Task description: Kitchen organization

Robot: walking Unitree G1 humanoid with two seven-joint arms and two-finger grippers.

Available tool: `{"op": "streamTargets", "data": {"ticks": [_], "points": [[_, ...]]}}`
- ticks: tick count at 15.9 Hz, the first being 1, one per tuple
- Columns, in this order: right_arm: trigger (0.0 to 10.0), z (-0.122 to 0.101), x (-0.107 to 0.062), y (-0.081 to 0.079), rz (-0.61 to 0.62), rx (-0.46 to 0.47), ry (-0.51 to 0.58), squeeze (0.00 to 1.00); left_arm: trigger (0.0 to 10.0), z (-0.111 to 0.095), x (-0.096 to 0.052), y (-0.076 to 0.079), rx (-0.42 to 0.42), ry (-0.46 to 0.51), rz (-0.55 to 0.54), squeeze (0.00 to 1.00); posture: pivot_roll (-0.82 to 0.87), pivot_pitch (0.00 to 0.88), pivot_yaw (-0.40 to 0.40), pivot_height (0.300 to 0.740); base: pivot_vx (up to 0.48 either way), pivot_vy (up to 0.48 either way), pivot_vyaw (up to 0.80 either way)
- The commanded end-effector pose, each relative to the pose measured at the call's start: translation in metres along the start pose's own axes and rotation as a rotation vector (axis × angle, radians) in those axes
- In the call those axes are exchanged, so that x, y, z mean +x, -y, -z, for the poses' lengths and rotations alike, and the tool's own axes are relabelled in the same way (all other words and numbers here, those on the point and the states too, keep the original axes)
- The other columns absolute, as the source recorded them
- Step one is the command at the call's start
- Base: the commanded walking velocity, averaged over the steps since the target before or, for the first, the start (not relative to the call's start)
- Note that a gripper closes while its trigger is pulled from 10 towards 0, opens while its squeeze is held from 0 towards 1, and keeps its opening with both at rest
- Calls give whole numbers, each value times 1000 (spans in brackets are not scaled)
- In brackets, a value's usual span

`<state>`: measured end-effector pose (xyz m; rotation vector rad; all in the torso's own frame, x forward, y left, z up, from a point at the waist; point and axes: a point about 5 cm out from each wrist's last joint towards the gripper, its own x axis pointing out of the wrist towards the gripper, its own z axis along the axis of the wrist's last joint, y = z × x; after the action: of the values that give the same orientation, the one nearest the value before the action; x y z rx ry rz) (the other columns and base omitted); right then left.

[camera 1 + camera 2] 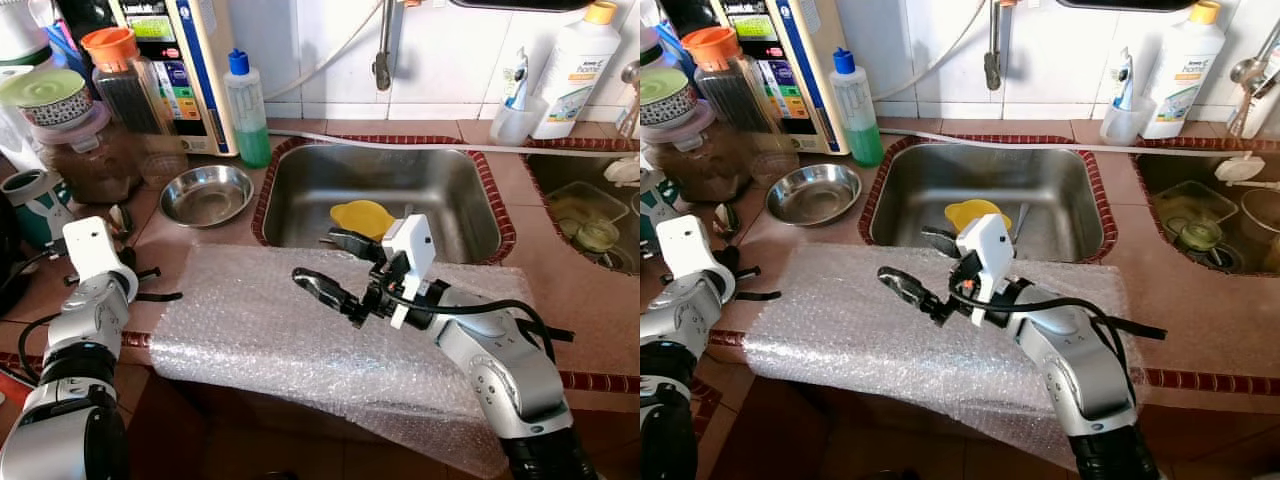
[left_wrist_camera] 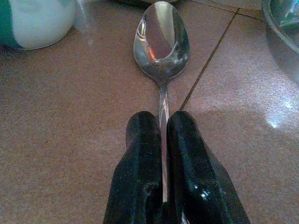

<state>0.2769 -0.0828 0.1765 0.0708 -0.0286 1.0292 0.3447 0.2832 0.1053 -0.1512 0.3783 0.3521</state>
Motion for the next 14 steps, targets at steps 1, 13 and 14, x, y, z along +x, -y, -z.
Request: {"op": "streamTargets", "data": {"ticks": [1, 13, 14], "points": [[10000, -1, 2, 0, -4, -7, 2, 0, 0, 36, -2, -2, 12, -147, -10, 0, 31, 67, 80, 740, 0, 0, 0], [10000, -11, 4, 4, 14, 10, 63, 0, 0, -17, -20, 2, 158, 405, -130, 0, 29, 60, 80, 740, 0, 0, 0], [10000, -11, 4, 5, 16, 10, 63, 0, 0, -17, -20, 2, 158, 404, -129, 0, 29, 61, 81, 740, 0, 0, 0]]}}
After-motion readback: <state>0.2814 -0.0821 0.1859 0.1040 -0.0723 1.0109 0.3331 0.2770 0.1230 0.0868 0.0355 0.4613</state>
